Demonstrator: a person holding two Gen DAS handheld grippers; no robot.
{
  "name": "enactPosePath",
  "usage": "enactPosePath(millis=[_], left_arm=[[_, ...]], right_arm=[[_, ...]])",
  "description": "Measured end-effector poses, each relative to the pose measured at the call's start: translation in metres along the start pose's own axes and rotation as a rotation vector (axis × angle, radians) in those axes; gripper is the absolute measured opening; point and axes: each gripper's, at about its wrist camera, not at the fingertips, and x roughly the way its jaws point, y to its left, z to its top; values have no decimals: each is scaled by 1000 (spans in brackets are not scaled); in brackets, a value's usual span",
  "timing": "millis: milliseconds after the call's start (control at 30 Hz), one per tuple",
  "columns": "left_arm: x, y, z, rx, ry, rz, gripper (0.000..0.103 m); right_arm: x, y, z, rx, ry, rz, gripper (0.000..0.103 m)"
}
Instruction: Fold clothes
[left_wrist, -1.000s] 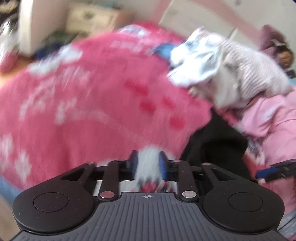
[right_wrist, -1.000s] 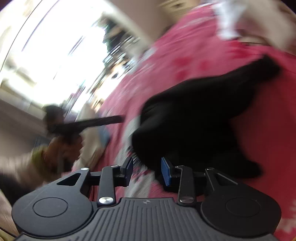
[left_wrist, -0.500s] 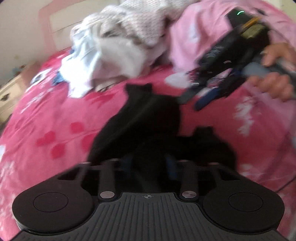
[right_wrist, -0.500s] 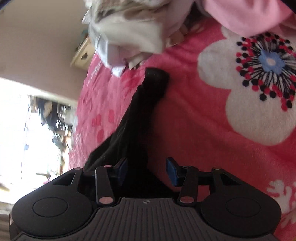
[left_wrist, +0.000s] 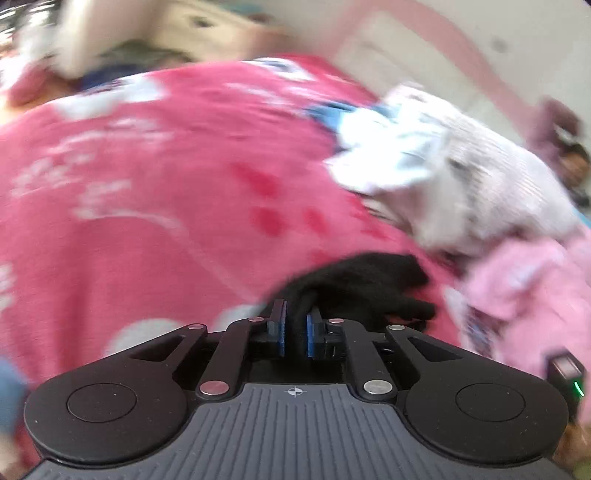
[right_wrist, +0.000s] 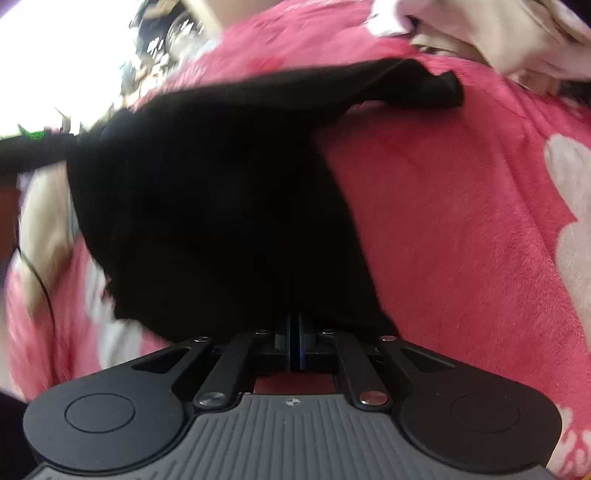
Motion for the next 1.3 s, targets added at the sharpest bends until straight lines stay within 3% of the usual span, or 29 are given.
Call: enactPosePath(millis=[133,233,300,333,400,433,467,500,533,600,733,767,800,833,867,900,933,967,1000,1133,1300], left_arm=[[-9,26,1,-43,-20,127,9],[-20,25,-3,48,-31,136,21],[-26,13,-2,133,-67,122,38],[-29,5,0,186,-91,113,42],[-32,-13,3,284,-130,51,70],[-33,-22,5,333,-148,19,77],[-31,-32,5,382,-134,-30,91],[-25,-44,4,428,-103,-76,101],[-20,-55,3,473,-73,-120,101],[-3,-74,-6,541,-72,-129,101],[31,-96,-17,626,-66,-105,98],[38,-95,-17,619,-60,-92,93],[45,-94,-17,611,-54,-78,84],[51,-88,-14,568,-35,-69,76],[54,-80,-10,522,-23,-63,56],[56,-71,-6,475,-12,-57,40],[51,-62,-1,429,-23,-50,34],[47,-52,3,383,-35,-43,17],[42,-43,7,337,-46,-37,8],[20,-4,25,155,-102,-9,4],[-11,33,34,41,-201,86,4]], right_arm=[[-2,16,-2,-128,80,-21,5],[-6,27,1,-232,145,-26,7],[-15,29,8,-251,175,-25,8],[-24,28,12,-247,153,-28,17],[-38,22,22,-213,78,-27,37],[-41,18,28,-179,26,-21,50],[-45,14,34,-146,-26,-14,62],[-48,10,40,-112,-78,-8,64],[-52,6,46,-78,-130,-2,65],[-32,1,53,-47,-154,-30,65],[10,0,59,-46,-122,-81,58],[20,2,59,-57,-106,-93,47],[30,4,59,-68,-90,-106,40],[28,4,57,-69,-95,-107,28],[24,5,55,-68,-103,-107,6],[21,5,52,-67,-110,-107,4],[17,5,50,-67,-118,-107,4],[13,5,48,-66,-125,-107,4],[10,6,46,-65,-133,-107,4],[-11,-1,34,-19,-111,-90,4],[-36,-13,16,54,-53,-85,4]])
